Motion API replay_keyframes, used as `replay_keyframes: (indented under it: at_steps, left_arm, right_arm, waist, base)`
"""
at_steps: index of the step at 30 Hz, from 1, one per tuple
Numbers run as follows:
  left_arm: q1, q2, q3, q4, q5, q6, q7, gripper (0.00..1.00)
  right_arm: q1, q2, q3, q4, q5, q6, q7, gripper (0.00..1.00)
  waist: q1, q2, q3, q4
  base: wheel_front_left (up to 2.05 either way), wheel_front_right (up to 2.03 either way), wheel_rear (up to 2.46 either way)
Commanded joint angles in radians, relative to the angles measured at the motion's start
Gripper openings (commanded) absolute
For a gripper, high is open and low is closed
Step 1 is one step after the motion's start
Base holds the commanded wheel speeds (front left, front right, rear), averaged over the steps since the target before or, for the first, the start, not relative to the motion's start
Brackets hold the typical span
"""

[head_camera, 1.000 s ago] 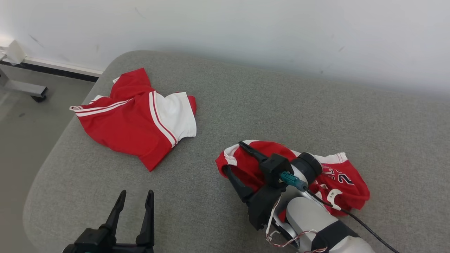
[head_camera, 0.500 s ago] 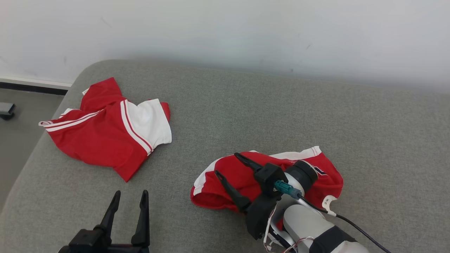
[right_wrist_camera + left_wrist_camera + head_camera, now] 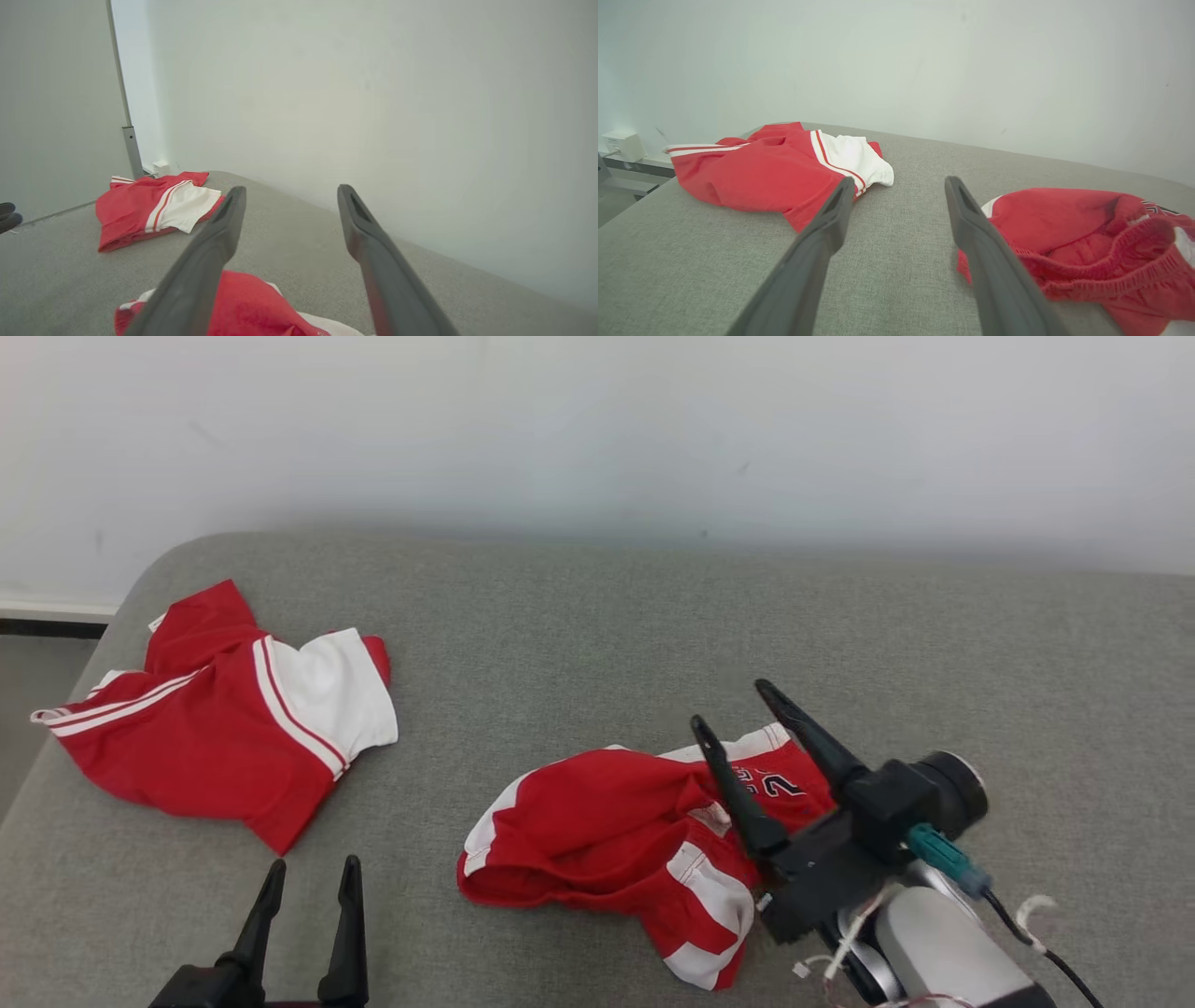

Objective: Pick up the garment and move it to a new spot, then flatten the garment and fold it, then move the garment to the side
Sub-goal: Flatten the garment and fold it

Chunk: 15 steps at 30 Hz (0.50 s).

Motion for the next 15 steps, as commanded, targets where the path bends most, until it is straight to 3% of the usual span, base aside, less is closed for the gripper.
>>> replay_keyframes:
  at_steps: [1,8,15]
  left_arm:
    - [0.015,0.004,0.002,-0.004,0.001,0.002,-0.003,1.00]
    - [0.031,0.009,0.018,-0.015,0.013,0.002,-0.003,1.00]
    - [0.045,0.016,0.033,-0.023,0.013,0.002,-0.003,1.00]
  right_arm:
    - [0.020,-0.007,-0.009,-0.009,-0.010,0.001,0.000,1.00]
    - [0.210,-0.032,-0.175,-0.163,-0.040,0.001,0.000,1.00]
    - [0.386,0.007,-0.301,-0.271,-0.064,0.001,0.000,1.00]
  waist:
    - [0.0001,0.0000,-0.010,-0.022]
    - [0.0001,0.0000,-0.023,-0.068]
    - [0.0001,0.0000,-0.033,-0.094]
  base:
    - [0.00,0.00,0.00]
    - [0.00,0.00,0.00]
    - [0.00,0.00,0.00]
